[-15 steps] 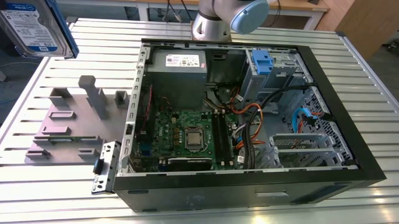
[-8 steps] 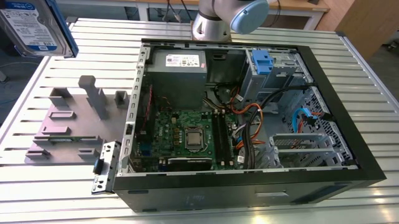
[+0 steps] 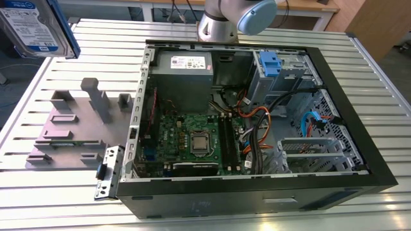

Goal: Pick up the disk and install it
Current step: 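Pick up the disk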

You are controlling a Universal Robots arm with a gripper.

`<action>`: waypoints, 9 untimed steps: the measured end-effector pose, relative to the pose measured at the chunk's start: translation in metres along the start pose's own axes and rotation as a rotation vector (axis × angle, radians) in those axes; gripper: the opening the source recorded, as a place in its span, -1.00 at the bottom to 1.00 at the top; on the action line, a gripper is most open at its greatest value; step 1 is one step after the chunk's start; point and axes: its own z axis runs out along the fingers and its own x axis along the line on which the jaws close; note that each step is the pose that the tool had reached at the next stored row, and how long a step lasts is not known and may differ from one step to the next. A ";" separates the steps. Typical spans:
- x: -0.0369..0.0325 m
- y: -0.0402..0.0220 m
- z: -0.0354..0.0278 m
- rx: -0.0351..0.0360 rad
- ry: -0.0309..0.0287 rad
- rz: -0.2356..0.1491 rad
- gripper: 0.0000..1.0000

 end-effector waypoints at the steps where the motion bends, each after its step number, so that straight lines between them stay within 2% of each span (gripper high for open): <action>1: 0.0000 0.0000 -0.0004 0.0001 0.0000 0.000 -0.26; 9: -0.0001 0.0000 -0.0025 0.0002 -0.0001 0.000 -0.26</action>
